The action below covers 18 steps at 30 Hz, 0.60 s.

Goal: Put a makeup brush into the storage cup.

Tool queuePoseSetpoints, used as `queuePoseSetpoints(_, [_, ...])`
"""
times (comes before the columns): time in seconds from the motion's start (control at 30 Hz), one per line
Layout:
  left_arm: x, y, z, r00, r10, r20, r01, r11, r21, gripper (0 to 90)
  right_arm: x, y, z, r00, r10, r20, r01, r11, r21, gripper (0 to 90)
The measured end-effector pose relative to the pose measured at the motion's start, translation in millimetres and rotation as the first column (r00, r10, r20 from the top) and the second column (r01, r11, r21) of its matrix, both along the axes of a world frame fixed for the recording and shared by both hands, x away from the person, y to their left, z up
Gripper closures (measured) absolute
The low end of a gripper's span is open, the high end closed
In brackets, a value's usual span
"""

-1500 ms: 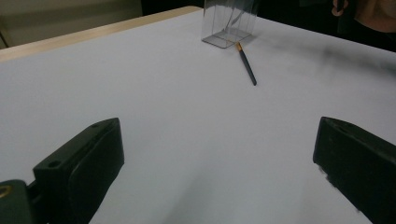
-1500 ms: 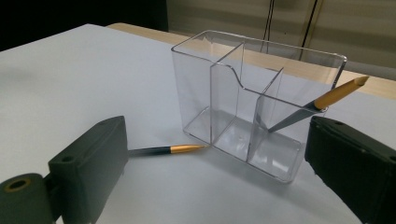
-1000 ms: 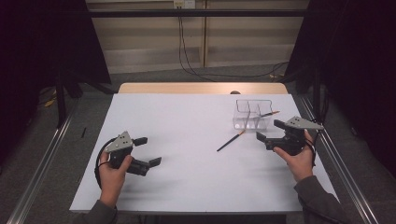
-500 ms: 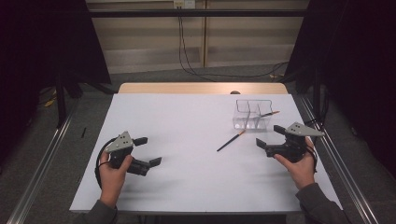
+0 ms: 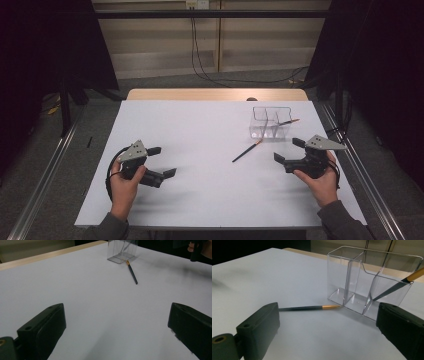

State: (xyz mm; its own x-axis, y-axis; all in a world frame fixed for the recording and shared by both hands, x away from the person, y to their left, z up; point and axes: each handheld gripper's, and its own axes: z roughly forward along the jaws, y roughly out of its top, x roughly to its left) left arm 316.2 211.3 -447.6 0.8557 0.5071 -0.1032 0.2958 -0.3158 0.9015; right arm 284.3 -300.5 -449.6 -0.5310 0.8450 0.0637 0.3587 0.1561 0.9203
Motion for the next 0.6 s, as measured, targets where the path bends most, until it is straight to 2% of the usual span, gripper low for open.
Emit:
queuePoseSetpoints(0.4, [-0.7, 3.1, 0.1, 1.0000, 0.002, -0.001, -0.002, 1.0000, -0.001, 1.4, 10.8, 6.7, -3.5, 0.9991, -0.003, -0.042, 0.002, 1.000, -0.018, 5.6])
queuePoseSetpoints(0.47, [-0.7, 3.1, -0.7, 1.0000, -0.003, -0.006, 0.003, 0.9999, -0.016, 1.4, 12.7, 9.0, -3.8, 0.9987, 0.004, -0.051, -0.005, 1.000, -0.024, 5.6])
queuePoseSetpoints(0.6, [-0.8, 3.7, -0.1, 1.0000, 0.000, -0.003, 0.000, 1.0000, -0.008, 1.4, 17.2, 14.4, -3.8, 0.9968, 0.021, -0.077, -0.025, 0.999, -0.041, 5.6])
